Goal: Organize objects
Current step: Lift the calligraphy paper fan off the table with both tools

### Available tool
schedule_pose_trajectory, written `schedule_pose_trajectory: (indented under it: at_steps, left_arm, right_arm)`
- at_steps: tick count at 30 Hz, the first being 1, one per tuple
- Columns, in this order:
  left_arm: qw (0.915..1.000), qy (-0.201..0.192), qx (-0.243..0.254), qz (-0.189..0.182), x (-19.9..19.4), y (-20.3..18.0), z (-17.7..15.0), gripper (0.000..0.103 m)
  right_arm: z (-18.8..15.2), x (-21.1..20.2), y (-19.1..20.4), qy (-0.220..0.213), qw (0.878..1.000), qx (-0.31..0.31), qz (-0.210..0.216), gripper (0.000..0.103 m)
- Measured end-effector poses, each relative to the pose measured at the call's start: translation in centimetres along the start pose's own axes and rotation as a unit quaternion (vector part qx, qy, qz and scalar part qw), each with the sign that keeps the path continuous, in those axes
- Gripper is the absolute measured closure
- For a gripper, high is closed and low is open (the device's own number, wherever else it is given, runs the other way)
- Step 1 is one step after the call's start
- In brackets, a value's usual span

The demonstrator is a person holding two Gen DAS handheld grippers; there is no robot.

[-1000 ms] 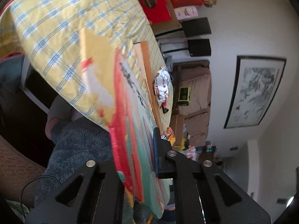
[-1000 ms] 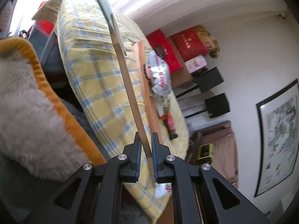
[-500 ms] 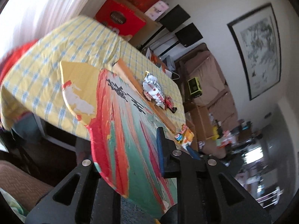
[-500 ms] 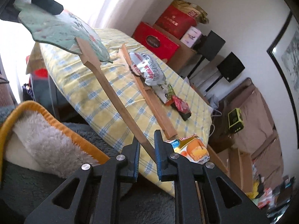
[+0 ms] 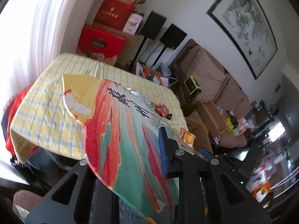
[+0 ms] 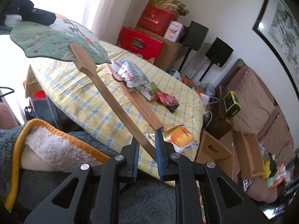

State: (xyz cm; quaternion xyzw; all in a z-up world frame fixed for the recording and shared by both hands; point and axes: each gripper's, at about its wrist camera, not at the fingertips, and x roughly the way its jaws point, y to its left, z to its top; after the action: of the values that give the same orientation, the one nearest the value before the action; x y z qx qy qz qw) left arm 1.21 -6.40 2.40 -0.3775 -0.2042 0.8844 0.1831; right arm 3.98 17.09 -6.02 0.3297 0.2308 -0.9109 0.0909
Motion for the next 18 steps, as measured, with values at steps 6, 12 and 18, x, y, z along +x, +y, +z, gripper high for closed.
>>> schedule_pose_trajectory:
  at_steps: [6, 12, 18]
  left_arm:
    - [0.9993, -0.02, 0.031, -0.002, -1.5, -2.4, -0.1, 0.083]
    - [0.9985, -0.03, 0.045, -0.002, -2.0, -3.5, -0.1, 0.083]
    - [0.9979, -0.041, 0.05, 0.001, -2.7, -4.0, 0.2, 0.083]
  right_arm:
    - [-0.1, -1.5, -1.6, 0.001, 0.999, 0.043, 0.008, 0.087]
    - [0.0, -2.2, -2.5, -0.001, 0.997, 0.073, 0.021, 0.085]
    - [0.1, -3.1, -3.4, -0.003, 0.994, 0.104, 0.043, 0.083]
